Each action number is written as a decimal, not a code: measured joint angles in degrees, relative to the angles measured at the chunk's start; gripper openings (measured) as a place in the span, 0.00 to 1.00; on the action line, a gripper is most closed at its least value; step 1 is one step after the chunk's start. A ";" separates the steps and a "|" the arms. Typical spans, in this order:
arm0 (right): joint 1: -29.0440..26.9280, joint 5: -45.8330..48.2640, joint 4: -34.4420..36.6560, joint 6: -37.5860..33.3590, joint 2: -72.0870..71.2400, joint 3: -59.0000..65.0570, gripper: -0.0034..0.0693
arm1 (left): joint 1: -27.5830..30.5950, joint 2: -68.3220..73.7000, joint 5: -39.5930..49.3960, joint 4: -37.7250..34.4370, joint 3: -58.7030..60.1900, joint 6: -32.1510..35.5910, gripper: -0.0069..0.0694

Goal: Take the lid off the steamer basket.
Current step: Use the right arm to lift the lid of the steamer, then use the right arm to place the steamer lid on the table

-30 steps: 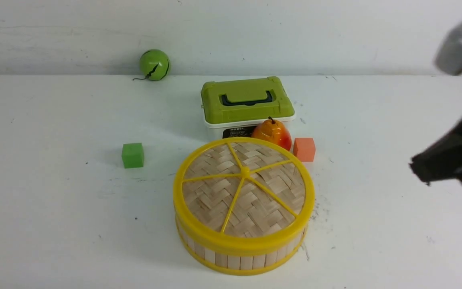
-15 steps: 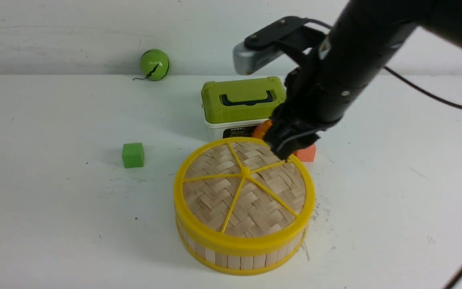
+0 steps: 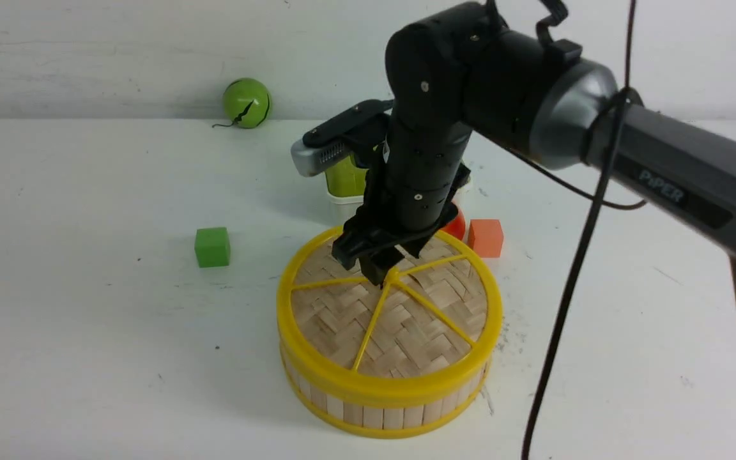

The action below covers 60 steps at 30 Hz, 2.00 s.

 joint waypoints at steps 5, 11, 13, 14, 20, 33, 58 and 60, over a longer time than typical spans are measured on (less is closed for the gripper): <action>-0.30 0.00 -0.04 0.62 1.46 -0.14 0.61 | 0.00 0.00 0.00 0.00 0.00 0.00 0.40; -0.73 -0.24 0.38 1.62 1.46 -0.52 0.33 | 0.00 0.00 0.00 0.00 0.00 0.00 0.40; -0.73 -0.62 0.46 1.72 1.04 -0.52 0.18 | 0.00 0.00 0.00 0.00 0.00 0.00 0.40; -0.84 -0.41 0.46 1.77 0.63 -0.52 0.17 | 0.00 0.00 0.00 0.00 0.00 0.00 0.40; -1.28 0.09 0.46 0.51 -6.85 -0.41 0.19 | 0.00 0.00 0.00 0.00 0.00 0.00 0.40; -20.69 0.20 -0.58 0.32 -25.39 25.67 0.19 | 0.00 0.00 0.00 0.00 0.00 0.00 0.40; -27.12 -19.90 -0.09 0.32 -19.84 42.28 0.39 | 0.00 0.00 0.00 0.00 0.00 0.00 0.40; -27.12 -18.33 0.52 0.32 -23.62 42.28 0.39 | 0.00 0.00 0.00 0.00 0.00 0.00 0.40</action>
